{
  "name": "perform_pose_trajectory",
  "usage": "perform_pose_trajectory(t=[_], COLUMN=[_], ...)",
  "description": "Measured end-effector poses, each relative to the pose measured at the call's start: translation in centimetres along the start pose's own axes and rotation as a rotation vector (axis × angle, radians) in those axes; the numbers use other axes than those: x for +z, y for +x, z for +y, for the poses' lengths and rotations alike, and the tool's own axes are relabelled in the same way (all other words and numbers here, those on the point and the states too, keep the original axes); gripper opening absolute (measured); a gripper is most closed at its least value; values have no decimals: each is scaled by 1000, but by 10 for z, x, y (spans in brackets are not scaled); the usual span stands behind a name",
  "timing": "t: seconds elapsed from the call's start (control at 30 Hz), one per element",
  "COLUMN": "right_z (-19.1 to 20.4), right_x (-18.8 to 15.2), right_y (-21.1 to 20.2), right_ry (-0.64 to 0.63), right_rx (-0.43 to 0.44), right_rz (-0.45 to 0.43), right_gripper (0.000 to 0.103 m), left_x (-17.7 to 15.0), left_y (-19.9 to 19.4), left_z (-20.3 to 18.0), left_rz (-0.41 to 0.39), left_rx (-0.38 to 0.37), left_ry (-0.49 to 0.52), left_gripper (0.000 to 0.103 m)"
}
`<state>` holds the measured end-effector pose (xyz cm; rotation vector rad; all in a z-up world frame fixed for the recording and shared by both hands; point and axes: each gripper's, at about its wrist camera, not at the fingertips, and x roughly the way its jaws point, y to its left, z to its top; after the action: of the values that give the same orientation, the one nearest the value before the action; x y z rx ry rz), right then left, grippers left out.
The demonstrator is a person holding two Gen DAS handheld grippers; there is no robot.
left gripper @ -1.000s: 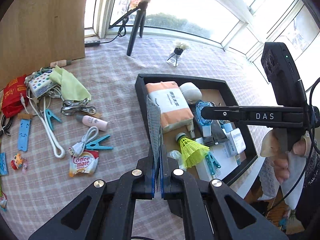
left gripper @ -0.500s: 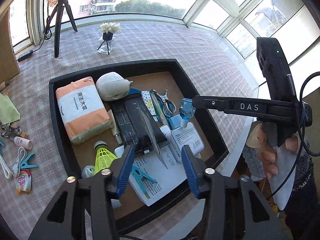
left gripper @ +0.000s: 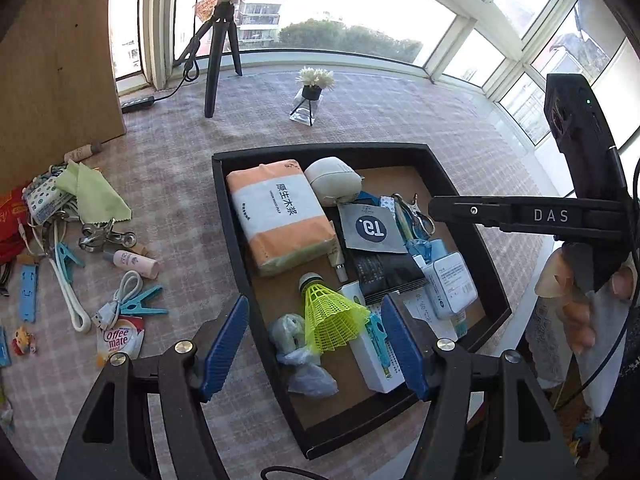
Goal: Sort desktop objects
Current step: 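Move both open grippers back over the cluttered table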
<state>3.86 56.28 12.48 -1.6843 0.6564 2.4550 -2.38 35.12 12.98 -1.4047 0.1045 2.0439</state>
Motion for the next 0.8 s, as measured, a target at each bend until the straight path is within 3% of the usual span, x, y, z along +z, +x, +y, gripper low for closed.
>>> perform_pose_trajectory(t=[0.53,0.8], right_z=[152,198], right_x=[14,25], right_y=[88,143], right_ry=[-281,-375], right_rx=[47,7], right_rz=[128,205], right_gripper=[44,44], left_x=[-62,-71], left_y=[-52,-61], left_z=[225,297], left_rz=[1,34], left_rx=[216,279], left_ry=[-364,-420], left_gripper=[66,66])
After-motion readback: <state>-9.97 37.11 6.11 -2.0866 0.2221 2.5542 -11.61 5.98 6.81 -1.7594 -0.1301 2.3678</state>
